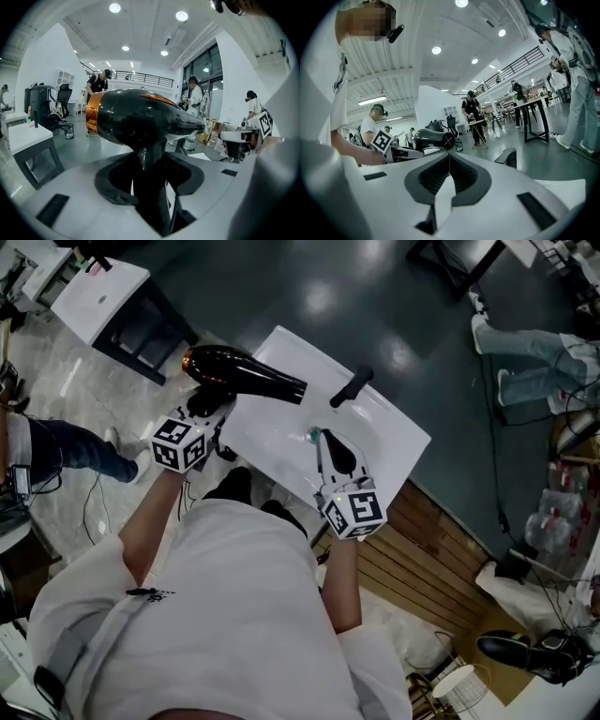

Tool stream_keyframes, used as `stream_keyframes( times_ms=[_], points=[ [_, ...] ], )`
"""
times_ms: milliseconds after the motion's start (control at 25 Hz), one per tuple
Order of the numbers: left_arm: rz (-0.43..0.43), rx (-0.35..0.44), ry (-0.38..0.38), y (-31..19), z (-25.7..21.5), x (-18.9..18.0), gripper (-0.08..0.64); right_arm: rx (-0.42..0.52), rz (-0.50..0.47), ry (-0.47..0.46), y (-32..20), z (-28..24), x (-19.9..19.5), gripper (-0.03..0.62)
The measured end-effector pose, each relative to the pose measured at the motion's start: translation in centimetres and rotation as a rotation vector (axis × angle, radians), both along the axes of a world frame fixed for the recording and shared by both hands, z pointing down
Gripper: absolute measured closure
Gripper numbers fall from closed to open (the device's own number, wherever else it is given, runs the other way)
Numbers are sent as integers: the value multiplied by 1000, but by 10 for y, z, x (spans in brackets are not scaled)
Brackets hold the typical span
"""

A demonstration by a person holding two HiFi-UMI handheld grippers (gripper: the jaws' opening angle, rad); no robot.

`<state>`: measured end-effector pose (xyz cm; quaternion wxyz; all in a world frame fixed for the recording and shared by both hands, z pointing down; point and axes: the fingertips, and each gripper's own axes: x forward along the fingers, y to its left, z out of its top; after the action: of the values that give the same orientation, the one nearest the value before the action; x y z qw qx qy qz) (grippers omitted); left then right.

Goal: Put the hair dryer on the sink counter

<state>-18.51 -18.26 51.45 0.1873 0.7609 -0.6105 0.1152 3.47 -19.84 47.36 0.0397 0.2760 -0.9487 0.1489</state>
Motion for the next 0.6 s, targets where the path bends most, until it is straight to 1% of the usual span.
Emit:
stream_keyframes(
  times_ms=[280,600],
  points=[
    [64,-22,5,-22,11,-6,380,6,37,28,-2,4,-12,583],
    [144,-47,22,-41,17,-12,380,-8,95,37,-6,7,-30,583]
  ],
)
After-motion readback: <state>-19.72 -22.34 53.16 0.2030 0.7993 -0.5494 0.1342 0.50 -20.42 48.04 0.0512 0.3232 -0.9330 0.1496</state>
